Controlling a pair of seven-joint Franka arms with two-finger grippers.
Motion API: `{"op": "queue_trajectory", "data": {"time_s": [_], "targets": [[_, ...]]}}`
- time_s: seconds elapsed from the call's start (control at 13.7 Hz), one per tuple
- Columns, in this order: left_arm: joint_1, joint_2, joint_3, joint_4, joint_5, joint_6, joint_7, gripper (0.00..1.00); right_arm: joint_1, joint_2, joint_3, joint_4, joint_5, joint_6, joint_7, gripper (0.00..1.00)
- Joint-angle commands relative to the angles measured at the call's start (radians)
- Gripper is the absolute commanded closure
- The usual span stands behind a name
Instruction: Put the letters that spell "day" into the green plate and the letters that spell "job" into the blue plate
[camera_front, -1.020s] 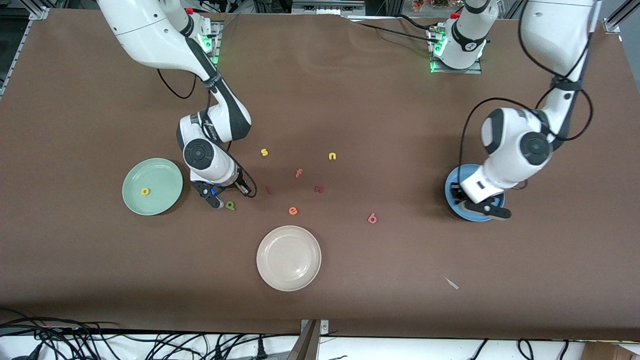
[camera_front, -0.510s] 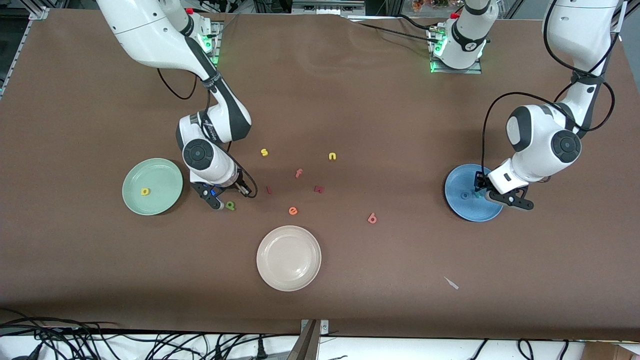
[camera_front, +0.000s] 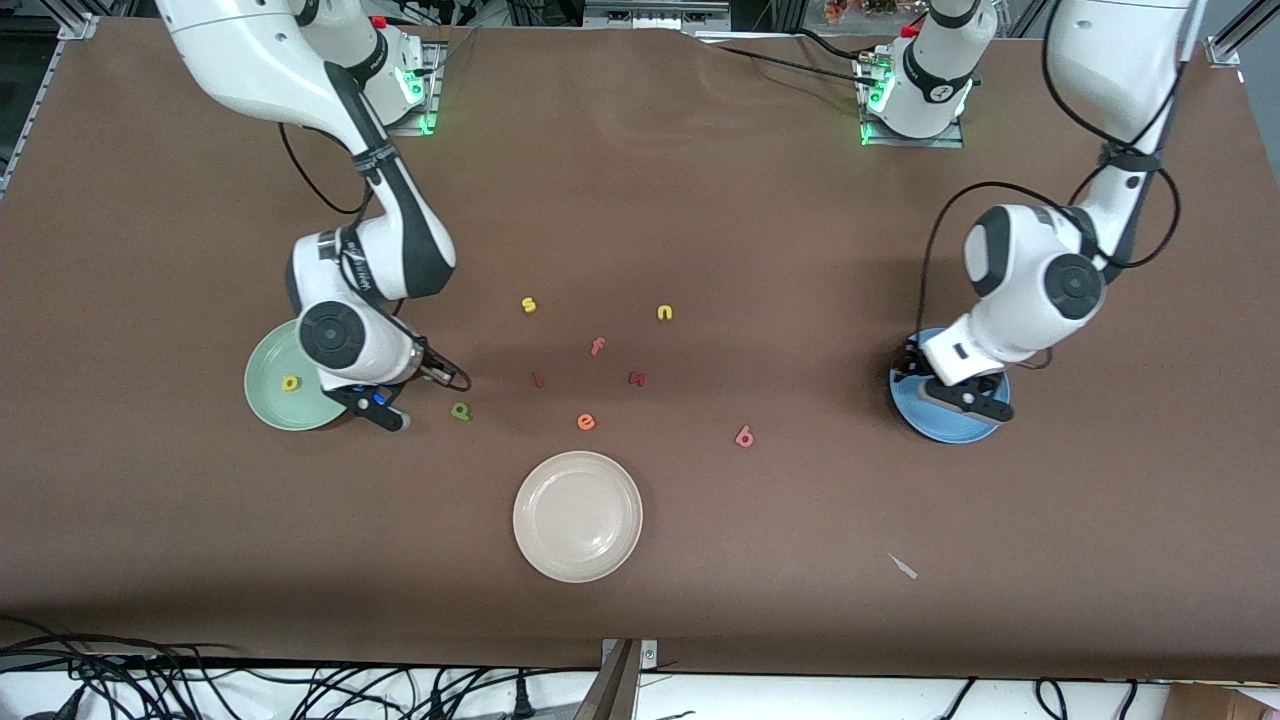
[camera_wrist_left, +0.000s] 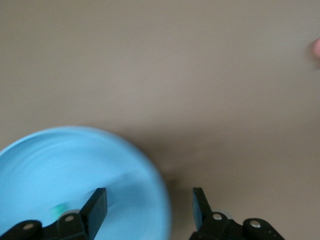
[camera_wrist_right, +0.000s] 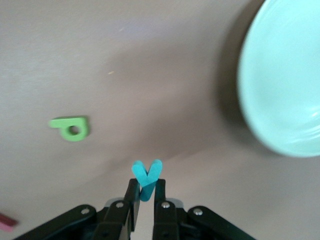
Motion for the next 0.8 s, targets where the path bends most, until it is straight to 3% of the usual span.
{"op": "queue_trajectory", "data": {"time_s": [0.0, 0.44, 0.73], "targets": [[-0.100, 0.085, 0.009, 0.123, -0.028, -0.004, -0.133, 0.22, 0.000, -0.024, -0.065, -0.004, -0.005, -0.078, -0.182, 1.00], [-0.274, 0.260, 0.012, 0.327, -0.024, 0.019, -0.349, 0.22, 0.000, -0.024, -0.214, -0.020, -0.006, -0.128, -0.482, 1.00], [-0.329, 0.366, 0.058, 0.433, -0.024, 0.073, -0.343, 0.22, 0.001, -0.071, -0.239, -0.115, -0.020, -0.045, -0.496, 1.00]]}}
